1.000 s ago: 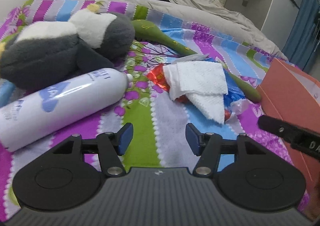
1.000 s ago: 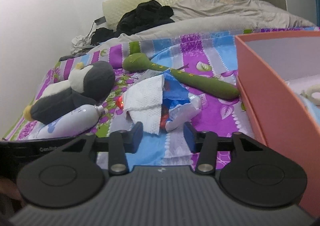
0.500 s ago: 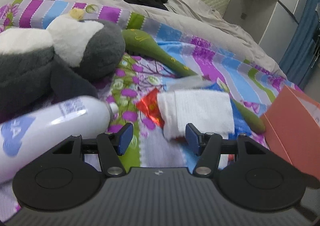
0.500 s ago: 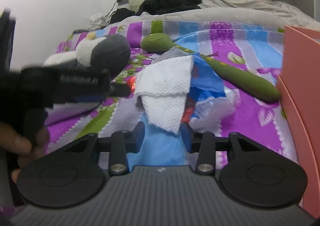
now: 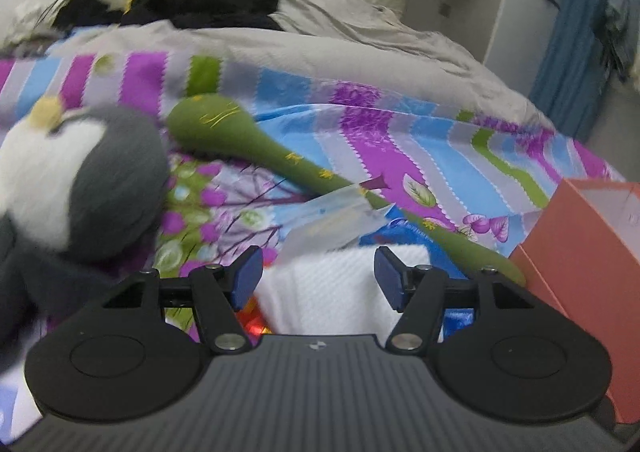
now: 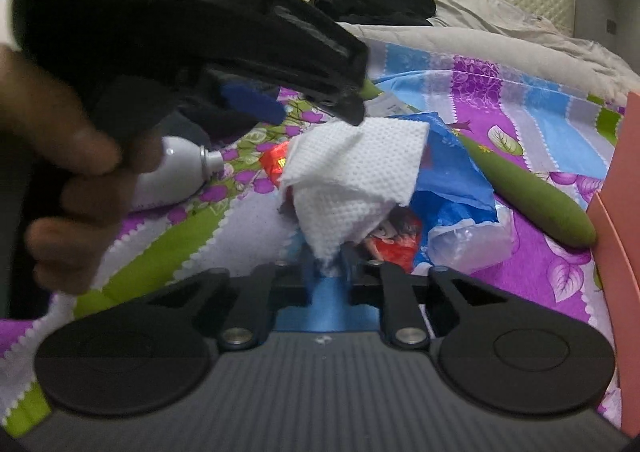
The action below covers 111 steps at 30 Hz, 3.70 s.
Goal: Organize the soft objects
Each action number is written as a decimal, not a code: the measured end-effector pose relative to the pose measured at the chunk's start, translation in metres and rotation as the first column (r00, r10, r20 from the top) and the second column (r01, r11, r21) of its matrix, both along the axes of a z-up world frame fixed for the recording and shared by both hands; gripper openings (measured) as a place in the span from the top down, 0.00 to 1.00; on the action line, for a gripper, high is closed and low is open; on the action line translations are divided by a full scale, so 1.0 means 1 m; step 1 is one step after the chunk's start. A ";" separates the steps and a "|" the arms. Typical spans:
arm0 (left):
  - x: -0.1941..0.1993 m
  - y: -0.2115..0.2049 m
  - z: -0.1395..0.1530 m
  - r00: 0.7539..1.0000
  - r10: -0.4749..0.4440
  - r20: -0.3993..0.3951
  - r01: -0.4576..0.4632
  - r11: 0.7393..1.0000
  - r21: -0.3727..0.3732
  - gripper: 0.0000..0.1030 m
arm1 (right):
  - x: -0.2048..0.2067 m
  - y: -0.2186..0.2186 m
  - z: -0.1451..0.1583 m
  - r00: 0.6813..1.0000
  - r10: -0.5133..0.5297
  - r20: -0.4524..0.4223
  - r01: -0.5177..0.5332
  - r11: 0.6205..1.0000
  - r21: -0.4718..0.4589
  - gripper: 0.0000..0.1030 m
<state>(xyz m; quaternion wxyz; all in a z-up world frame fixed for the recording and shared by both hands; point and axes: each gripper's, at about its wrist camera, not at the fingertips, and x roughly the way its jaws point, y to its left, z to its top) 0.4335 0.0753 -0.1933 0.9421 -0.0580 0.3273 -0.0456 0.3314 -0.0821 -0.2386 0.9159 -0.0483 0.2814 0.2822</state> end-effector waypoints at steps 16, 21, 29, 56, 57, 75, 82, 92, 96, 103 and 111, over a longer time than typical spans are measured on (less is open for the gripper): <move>0.029 -0.040 -0.003 0.999 -0.027 -0.021 0.032 0.969 0.246 0.91 | -0.002 -0.017 0.011 0.999 0.016 -0.035 -0.013 0.996 0.085 0.92; 0.015 -0.033 0.009 1.000 0.025 -0.002 -0.024 0.975 0.219 0.95 | -0.007 -0.022 0.024 0.999 0.026 -0.025 -0.024 0.996 0.083 0.92; -0.039 -0.024 0.033 0.996 0.087 0.030 -0.091 0.981 0.174 0.96 | -0.032 -0.034 0.038 0.999 0.015 -0.043 -0.013 0.998 0.057 0.92; -0.261 -0.020 0.031 0.991 0.113 -0.071 -0.119 0.990 -0.077 0.97 | -0.161 -0.089 0.051 0.986 -0.084 -0.147 0.067 0.991 -0.116 0.90; -0.262 -0.018 0.029 0.991 0.116 -0.071 -0.122 0.989 -0.086 0.96 | -0.164 -0.091 0.050 0.984 -0.089 -0.155 0.072 0.991 -0.112 0.90; -0.181 -0.014 0.000 0.993 0.089 -0.074 -0.098 0.987 -0.124 0.50 | -0.155 -0.100 0.056 0.964 -0.162 -0.210 0.157 0.987 -0.040 0.55; -0.136 -0.022 -0.018 0.993 0.082 -0.079 -0.085 0.996 -0.027 0.39 | -0.128 -0.091 0.047 0.967 -0.152 -0.207 0.145 0.988 -0.047 0.45; -0.112 -0.030 -0.049 0.994 0.065 -0.092 -0.059 0.996 0.073 0.40 | -0.107 -0.079 0.018 0.969 -0.121 -0.215 0.104 0.991 -0.089 0.43; -0.113 -0.032 -0.050 0.994 0.065 -0.092 -0.058 0.995 0.075 0.43 | -0.110 -0.068 0.016 0.980 -0.090 -0.175 0.062 0.986 -0.156 0.42; -0.117 -0.034 -0.048 0.993 0.077 -0.088 -0.071 0.995 0.069 0.52 | -0.111 -0.069 0.015 0.982 -0.088 -0.168 0.062 0.986 -0.155 0.53; -0.129 -0.031 -0.035 0.992 0.095 -0.086 -0.093 0.995 0.020 0.72 | -0.116 -0.066 0.019 0.983 -0.049 -0.175 0.017 0.984 -0.179 0.89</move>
